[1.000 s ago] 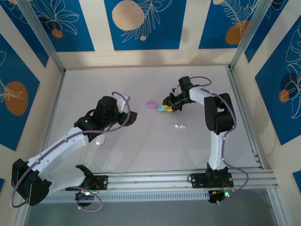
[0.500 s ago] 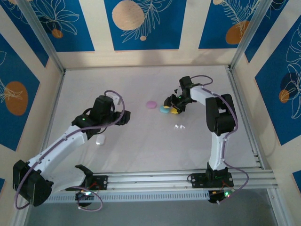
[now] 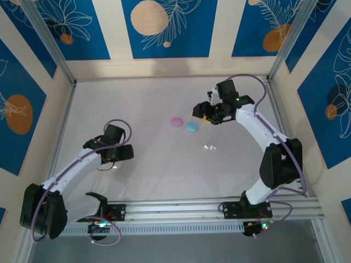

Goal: Insert wireless bluetooth earbuds into charging case

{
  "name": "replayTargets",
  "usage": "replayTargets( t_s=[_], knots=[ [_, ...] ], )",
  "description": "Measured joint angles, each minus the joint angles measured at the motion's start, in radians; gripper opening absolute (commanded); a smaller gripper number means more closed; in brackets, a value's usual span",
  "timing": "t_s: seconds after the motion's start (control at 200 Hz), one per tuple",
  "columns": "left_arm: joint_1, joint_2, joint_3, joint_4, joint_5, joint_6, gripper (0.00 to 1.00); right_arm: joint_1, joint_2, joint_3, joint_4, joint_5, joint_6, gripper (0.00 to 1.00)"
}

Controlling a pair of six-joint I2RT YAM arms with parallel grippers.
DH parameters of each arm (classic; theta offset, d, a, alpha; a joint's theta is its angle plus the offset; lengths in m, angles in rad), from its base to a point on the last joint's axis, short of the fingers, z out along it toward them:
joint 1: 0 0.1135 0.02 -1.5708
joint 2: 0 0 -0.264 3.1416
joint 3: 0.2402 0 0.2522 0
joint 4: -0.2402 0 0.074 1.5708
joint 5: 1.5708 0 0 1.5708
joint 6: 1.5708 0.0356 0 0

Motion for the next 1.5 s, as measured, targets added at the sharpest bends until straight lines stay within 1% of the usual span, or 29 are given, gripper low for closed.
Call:
replayTargets(
  t_s=[0.14, 0.21, 0.4, 0.57, 0.75, 0.97, 1.0, 1.065, 1.175, 1.22, 1.31, 1.406, 1.501],
  knots=[
    [0.023, 0.069, -0.001, -0.021, -0.057, -0.016, 0.84, 0.021, -0.013, -0.007, -0.024, 0.0, 0.001, 0.6],
    [0.034, 0.093, -0.001, -0.02, -0.064, -0.013, 0.83, 0.027, -0.016, -0.018, -0.03, 0.0, 0.001, 0.6],
    [0.058, 0.167, -0.001, 0.005, -0.019, 0.033, 0.75, 0.03, -0.018, -0.037, -0.042, 0.0, 0.006, 0.6],
    [0.065, 0.218, -0.001, 0.015, 0.019, 0.052, 0.72, 0.03, -0.018, -0.037, -0.044, -0.004, 0.011, 0.6],
    [0.08, 0.259, -0.001, 0.025, 0.042, 0.07, 0.58, 0.03, -0.018, -0.037, -0.044, -0.008, 0.012, 0.6],
    [0.081, 0.27, 0.006, 0.036, 0.073, 0.1, 0.47, 0.03, -0.018, -0.037, -0.045, -0.008, 0.012, 0.6],
    [0.081, 0.27, 0.008, 0.034, 0.075, 0.105, 0.43, 0.029, -0.018, -0.038, -0.045, -0.008, 0.012, 0.6],
    [0.081, 0.27, 0.013, 0.032, 0.078, 0.118, 0.41, 0.029, -0.018, -0.04, -0.045, -0.008, 0.012, 0.6],
    [0.074, 0.27, 0.023, 0.032, 0.088, 0.127, 0.4, 0.024, -0.028, -0.068, -0.044, -0.01, 0.017, 0.6],
    [0.056, 0.27, 0.031, 0.034, 0.093, 0.135, 0.38, 0.018, -0.036, -0.085, -0.043, -0.013, 0.024, 0.6],
    [0.002, 0.27, 0.052, 0.062, 0.099, 0.146, 0.38, 0.0, -0.057, -0.123, -0.034, -0.023, 0.04, 0.6],
    [-0.11, 0.28, 0.098, 0.098, 0.1, 0.175, 0.38, -0.027, -0.09, -0.17, -0.021, -0.031, 0.061, 0.6],
    [-0.236, 0.338, 0.186, 0.143, 0.098, 0.221, 0.38, -0.059, -0.14, -0.222, -0.009, -0.035, 0.081, 0.6]
  ],
)
